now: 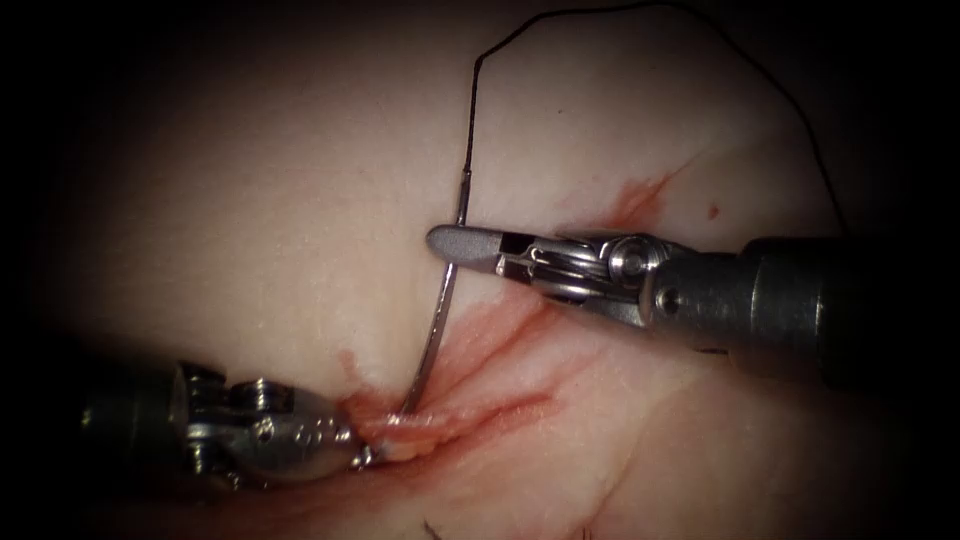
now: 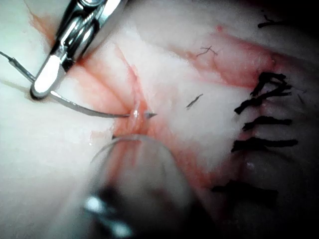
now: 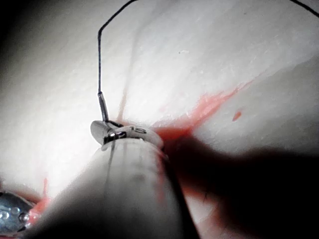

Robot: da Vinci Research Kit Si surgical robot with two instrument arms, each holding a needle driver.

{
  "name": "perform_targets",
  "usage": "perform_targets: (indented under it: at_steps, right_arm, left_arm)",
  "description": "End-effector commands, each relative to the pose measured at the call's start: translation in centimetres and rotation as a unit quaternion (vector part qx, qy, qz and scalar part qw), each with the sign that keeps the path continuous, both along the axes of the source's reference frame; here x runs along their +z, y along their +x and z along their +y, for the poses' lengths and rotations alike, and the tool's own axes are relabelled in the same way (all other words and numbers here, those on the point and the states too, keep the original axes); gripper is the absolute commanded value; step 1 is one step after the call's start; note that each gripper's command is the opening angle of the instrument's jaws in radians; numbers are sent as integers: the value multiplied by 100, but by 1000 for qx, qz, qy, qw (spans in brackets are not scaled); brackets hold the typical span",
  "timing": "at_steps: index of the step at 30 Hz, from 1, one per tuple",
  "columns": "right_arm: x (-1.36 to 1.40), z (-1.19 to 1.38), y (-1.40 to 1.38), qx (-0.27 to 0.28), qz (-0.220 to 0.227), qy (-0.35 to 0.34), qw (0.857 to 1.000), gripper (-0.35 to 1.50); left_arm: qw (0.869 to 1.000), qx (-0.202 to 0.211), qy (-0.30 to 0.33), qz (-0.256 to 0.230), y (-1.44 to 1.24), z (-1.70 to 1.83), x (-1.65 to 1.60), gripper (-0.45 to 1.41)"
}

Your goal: Wound Closure

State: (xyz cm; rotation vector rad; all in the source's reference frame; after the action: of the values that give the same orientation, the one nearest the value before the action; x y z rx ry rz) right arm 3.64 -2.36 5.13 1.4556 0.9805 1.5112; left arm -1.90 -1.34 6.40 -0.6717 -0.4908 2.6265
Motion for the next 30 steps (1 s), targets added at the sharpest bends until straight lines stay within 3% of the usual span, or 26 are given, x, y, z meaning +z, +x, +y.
perform_targets:
  at_steps: [1, 15, 30]
  right_arm:
    - [-2, 0, 9, -2, 3, -1, 1000, -35]
    - [-13, -8, 9, -7, 8, 18, 1000, -35]
    - [-8, -4, 5, -1, -5, 41, 999, -35]
  left_arm:
    - [1000, 0, 0, 0, -5, -2, 5, -35]
    - [1000, 0, 0, 0, -4, -2, 5, -35]
    - [1000, 1, 0, -1, -3, -2, 5, -35]
